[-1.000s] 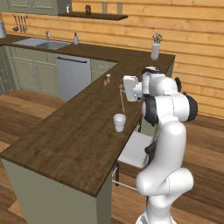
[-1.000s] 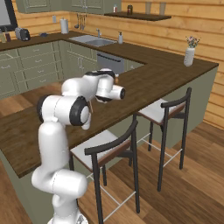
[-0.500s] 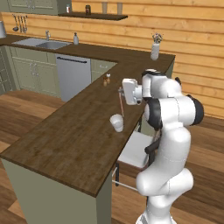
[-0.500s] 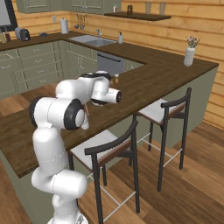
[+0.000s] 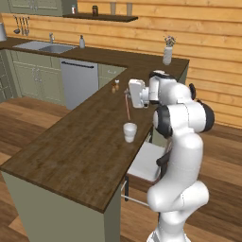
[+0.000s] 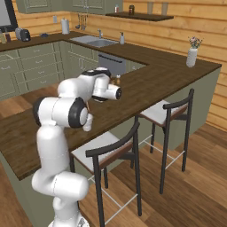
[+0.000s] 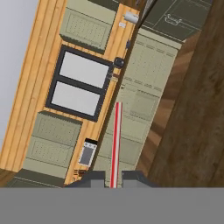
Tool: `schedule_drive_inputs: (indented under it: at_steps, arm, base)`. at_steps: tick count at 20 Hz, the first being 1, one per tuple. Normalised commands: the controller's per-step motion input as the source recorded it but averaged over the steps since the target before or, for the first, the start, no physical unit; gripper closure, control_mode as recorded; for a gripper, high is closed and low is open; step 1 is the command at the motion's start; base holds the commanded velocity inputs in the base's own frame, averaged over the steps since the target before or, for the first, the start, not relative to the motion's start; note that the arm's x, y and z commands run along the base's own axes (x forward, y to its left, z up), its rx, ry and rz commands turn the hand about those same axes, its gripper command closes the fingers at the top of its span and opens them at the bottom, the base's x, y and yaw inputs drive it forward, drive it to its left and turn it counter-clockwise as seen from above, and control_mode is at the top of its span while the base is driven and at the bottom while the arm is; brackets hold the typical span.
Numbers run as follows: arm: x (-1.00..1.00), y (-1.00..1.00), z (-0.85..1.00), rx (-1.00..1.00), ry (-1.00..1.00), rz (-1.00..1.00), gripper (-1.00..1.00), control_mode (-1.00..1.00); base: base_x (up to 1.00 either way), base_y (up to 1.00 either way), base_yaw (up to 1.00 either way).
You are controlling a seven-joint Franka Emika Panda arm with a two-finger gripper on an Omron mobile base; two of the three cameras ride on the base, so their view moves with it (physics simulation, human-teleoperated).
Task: Take a straw from the drawer in front and place it inside the glass cup on the dining counter.
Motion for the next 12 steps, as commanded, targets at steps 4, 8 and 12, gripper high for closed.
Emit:
schedule_drive_inputs:
  at_steps: [4,8,12]
  arm:
    - [0.12,-0.01,0.01,0.01,0.0,0.0,1.0,-1.0]
    - [0.0,-0.04,-0.41,0.0,0.0,0.0,1.0,-1.0]
    - [0.0,0.0,-0.31,-0.01,0.0,0.0,1.0,-1.0]
  base:
    - [0.0,0.0,0.0]
    - [0.0,0.0,0.0]
    - [0.0,0.0,0.0]
